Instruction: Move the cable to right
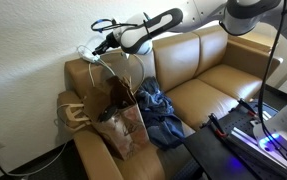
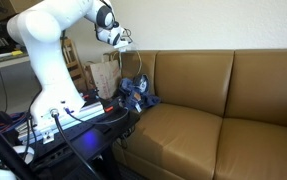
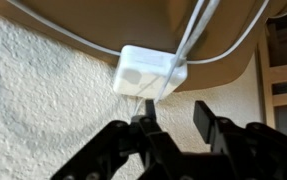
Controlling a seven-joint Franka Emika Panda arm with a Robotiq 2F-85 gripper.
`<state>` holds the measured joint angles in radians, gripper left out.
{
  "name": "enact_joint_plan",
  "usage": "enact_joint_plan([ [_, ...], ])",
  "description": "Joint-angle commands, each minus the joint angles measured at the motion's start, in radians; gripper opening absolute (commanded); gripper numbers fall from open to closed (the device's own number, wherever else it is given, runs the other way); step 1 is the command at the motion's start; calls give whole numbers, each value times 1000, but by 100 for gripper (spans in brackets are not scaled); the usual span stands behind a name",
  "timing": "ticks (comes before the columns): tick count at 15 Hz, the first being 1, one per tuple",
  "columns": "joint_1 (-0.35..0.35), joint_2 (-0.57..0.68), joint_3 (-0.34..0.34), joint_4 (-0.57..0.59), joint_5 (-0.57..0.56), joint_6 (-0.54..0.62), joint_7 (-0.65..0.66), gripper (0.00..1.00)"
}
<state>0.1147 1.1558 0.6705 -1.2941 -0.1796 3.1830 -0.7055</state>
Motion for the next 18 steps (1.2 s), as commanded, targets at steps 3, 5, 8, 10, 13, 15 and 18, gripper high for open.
enact_joint_plan([
  [3, -25, -36, -2, -68, -15, 11, -10, 89],
  [5, -2, -1, -3, -8, -12, 0, 0, 78],
  [8, 9, 7, -22, 2, -13, -9, 8, 100],
  [10, 13, 20, -18, 7, -20, -14, 2, 100],
  [13, 33, 18, -28, 7, -27, -9, -2, 100],
  [15, 47, 7, -39, 5, -28, -11, 0, 100],
  [18, 78, -10, -78, 11, -31, -7, 7, 74],
])
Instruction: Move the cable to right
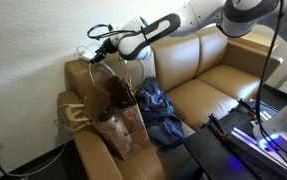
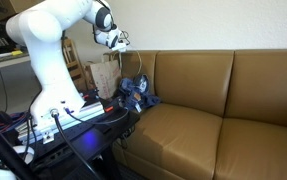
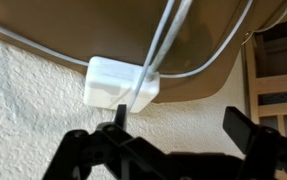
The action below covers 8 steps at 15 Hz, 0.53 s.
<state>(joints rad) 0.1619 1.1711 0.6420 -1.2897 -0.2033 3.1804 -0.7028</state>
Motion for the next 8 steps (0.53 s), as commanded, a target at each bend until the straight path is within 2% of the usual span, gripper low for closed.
enact_joint_plan([
  [1, 37, -26, -58, 10, -7, -3, 3, 66],
  [8, 53, -28, -112, 29, 8, 4, 22, 18],
])
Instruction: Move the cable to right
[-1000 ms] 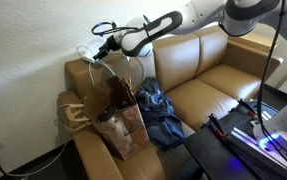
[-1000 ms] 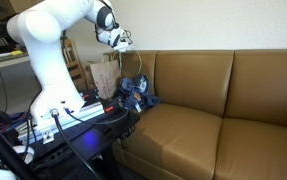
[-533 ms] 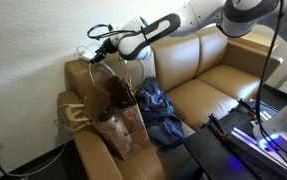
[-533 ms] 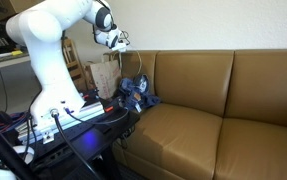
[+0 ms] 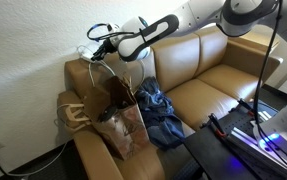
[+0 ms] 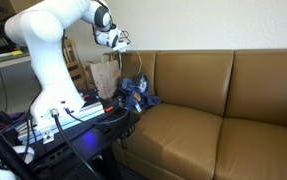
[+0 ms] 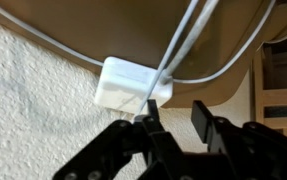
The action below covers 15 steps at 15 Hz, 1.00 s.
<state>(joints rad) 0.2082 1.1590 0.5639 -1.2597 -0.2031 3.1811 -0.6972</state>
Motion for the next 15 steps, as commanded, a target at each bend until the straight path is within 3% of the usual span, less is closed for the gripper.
enact_joint_plan([
  [1, 0, -14, -34, -1, 10, 4, 20, 10],
  [4, -9, -9, -38, 2, 11, 2, 32, 0],
  [12, -36, 6, -23, 1, 13, 6, 73, 0],
  [15, -25, -53, -72, -25, 7, 102, 94, 0],
])
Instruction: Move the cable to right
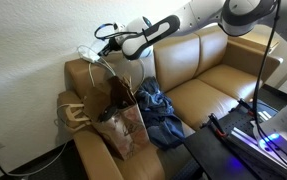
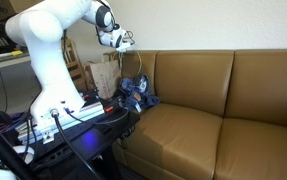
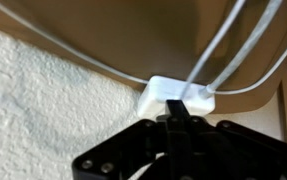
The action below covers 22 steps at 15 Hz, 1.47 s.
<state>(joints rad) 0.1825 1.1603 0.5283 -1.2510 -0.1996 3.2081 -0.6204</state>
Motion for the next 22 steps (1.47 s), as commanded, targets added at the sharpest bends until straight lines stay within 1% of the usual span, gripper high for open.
enact_joint_plan([
  [1, 10, -90, -65, -56, 9, 137, 24, 0],
  [3, 27, -147, -113, -86, 30, 230, 25, 0],
  [4, 23, -156, -116, -88, 40, 241, 27, 0],
  [5, -44, -114, 0, -76, -3, 217, 39, 26],
  [6, -57, -95, 23, -65, -14, 202, 52, 28],
  [7, -78, -64, 64, -58, -21, 180, 65, 33],
  [8, -118, -27, 134, -63, -37, 162, 75, 41],
  [9, -144, 16, 178, -65, -46, 157, 75, 48],
  [11, -171, 75, 211, -75, -32, 117, 78, 62],
  [13, -184, 126, 219, -70, -18, 83, 77, 77],
  [14, -186, 145, 216, -65, -13, 68, 78, 83],
  [15, -157, 116, 182, -63, -11, 109, 77, 91],
  [16, -158, 132, 185, -59, -19, 123, 76, 72],
  [18, -152, 128, 187, -58, -20, 125, 77, 86],
  [19, -151, 128, 187, -57, -20, 125, 77, 100],
  [20, -151, 128, 189, -55, -19, 128, 78, 98],
  [22, -160, 122, 197, -62, -22, 148, 79, 100],
])
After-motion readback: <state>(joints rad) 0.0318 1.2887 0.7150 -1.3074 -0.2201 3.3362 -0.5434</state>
